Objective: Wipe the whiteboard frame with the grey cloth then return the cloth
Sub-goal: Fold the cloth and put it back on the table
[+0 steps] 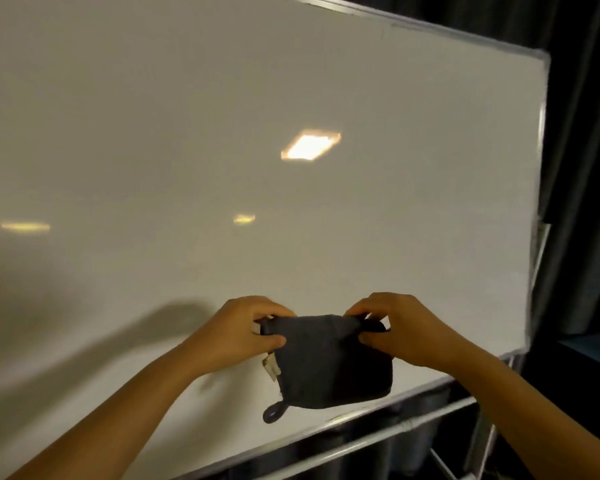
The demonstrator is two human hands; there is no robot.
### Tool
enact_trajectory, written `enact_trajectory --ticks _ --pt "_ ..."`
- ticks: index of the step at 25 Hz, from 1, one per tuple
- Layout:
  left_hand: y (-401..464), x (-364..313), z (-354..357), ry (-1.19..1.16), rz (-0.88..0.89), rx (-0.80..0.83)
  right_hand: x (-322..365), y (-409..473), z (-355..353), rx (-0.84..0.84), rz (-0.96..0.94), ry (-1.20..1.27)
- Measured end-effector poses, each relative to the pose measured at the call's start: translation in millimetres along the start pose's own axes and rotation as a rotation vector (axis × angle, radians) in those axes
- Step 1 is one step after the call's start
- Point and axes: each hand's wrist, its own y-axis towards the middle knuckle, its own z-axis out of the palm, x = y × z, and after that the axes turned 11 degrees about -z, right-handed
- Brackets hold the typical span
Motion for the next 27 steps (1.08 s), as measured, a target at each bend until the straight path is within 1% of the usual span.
enact_trajectory --ticks 2,6,11,14,18,24,27 --pt "2 -8 7 -0.008 0.025 0.085 6 -20 -11 -0.006 0.049 -0.039" --pt "1 -27 27 -0.044 0.107 0.195 20 -69 -31 0.033 0.123 -0.095" --pt "1 -68 67 -0.071 0.199 0.252 24 -124 -58 0.026 0.254 -0.158" --pt "11 -106 89 -0.105 0.257 0.27 17 -157 -88 -0.026 0.314 -0.17" --pt "31 -178 142 -0.126 0.349 0.282 -12 -212 -144 -0.102 0.374 -0.216" --pt "59 -283 253 -0.162 0.44 0.334 -77 -314 -224 -0.155 0.476 -0.266" --pt "70 -327 306 -0.162 0.478 0.381 -116 -362 -251 -0.125 0.614 -0.264"
